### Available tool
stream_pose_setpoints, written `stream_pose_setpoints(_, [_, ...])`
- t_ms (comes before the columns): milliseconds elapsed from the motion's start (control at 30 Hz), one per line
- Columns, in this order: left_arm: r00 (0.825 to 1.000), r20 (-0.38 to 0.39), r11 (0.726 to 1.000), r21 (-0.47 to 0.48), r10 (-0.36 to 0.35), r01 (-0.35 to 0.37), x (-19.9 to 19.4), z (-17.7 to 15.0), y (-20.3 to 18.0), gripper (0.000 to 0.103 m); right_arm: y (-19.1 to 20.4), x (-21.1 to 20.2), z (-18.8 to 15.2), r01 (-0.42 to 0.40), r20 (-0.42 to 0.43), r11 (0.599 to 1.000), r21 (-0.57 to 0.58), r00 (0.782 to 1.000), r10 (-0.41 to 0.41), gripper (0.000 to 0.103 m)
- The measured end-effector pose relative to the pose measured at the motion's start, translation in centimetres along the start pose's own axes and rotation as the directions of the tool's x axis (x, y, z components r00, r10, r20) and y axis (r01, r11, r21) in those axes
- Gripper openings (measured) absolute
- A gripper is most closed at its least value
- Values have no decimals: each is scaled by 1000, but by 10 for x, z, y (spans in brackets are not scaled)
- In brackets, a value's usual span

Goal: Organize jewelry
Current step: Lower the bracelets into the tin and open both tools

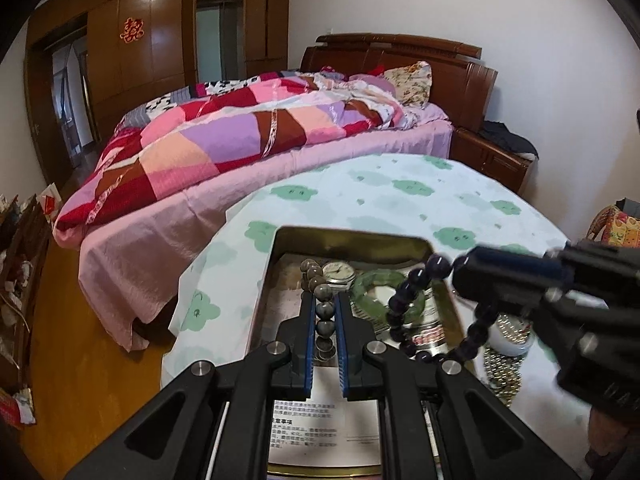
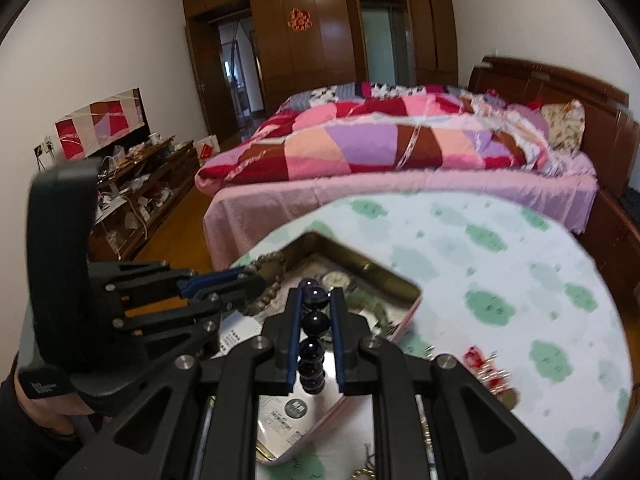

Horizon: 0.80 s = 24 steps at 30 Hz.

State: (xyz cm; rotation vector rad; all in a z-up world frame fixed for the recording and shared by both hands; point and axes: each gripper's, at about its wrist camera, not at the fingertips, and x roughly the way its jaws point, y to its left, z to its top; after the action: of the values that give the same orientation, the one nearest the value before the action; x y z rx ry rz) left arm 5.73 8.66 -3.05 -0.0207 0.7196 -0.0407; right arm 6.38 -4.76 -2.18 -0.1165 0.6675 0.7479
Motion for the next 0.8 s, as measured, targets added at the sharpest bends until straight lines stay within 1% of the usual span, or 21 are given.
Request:
stream_pose_setpoints(200, [999, -38, 999, 34, 9, -8, 13, -6, -5, 8, 0, 31, -16, -53, -67, 998, 34, 996, 56, 17])
stream_pose_setpoints(267, [999, -42, 999, 39, 23, -21, 16, -7, -3, 8, 2, 33, -18, -47, -69, 999, 25, 996, 48, 17])
stream_pose_setpoints(333, [998, -50, 999, 35, 26, -24, 20, -7, 0, 8, 1, 37, -20, -58, -79, 998, 34, 995, 60, 17])
stream_pose_setpoints(433, [998, -60, 999, 30, 36, -34, 25, -9, 3, 8, 6, 40, -21, -49, -93, 999, 6, 994, 49, 17])
stream_pose_setpoints(567, [997, -63, 999, 26, 41, -39, 30, -10, 1, 9, 0, 42, -22, -75, -100, 997, 26, 992, 77, 18])
stream_pose_setpoints(633, [997, -67, 998, 41, 42, -39, 31, -11, -3, 9, -4, 42, -22, -80, -104, 996, 44, 991, 84, 19])
stream_pose_setpoints(700, [996, -64, 997, 56, 59, -55, 31, -12, -7, 9, -9, 41, -20, -75, -97, 996, 49, 992, 79, 26])
stream_pose_setpoints(733, [996, -68, 997, 56, 60, -56, 32, -12, -8, 9, -11, 40, -20, -70, -93, 996, 51, 993, 75, 27])
stream_pose_setpoints(767, [996, -73, 997, 55, 60, -56, 33, -12, -8, 9, -13, 40, -19, -64, -90, 996, 59, 994, 69, 34])
stream_pose_setpoints(800, [995, -75, 997, 55, 64, -60, 33, -12, -8, 9, -18, 40, -20, -59, -89, 995, 78, 994, 66, 42])
